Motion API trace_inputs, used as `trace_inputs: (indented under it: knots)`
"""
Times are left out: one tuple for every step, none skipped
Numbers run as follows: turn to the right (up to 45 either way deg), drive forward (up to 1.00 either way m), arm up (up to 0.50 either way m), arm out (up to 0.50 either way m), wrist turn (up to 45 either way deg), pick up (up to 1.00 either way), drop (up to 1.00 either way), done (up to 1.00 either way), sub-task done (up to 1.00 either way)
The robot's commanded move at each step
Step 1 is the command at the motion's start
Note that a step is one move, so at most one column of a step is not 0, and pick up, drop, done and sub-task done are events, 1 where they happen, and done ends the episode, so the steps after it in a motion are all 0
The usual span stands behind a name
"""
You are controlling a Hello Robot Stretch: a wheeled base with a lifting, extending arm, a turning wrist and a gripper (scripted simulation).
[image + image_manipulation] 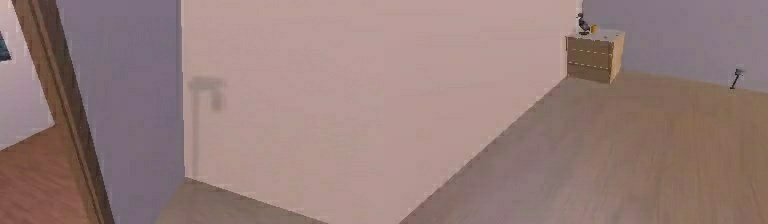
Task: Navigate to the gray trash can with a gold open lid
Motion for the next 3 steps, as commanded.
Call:
trace_inputs:
  knots:
    - [-45.0,0.00,0.00,0.00,0.0,0.00,0.00,0.00,0.00]
    - [-18.0,0.00,0.00,0.00,0.0,0.00,0.00,0.00,0.00]
    - [0.0,0.90,0.00,0.00,0.0,0.00,0.00,0.00,0.00]
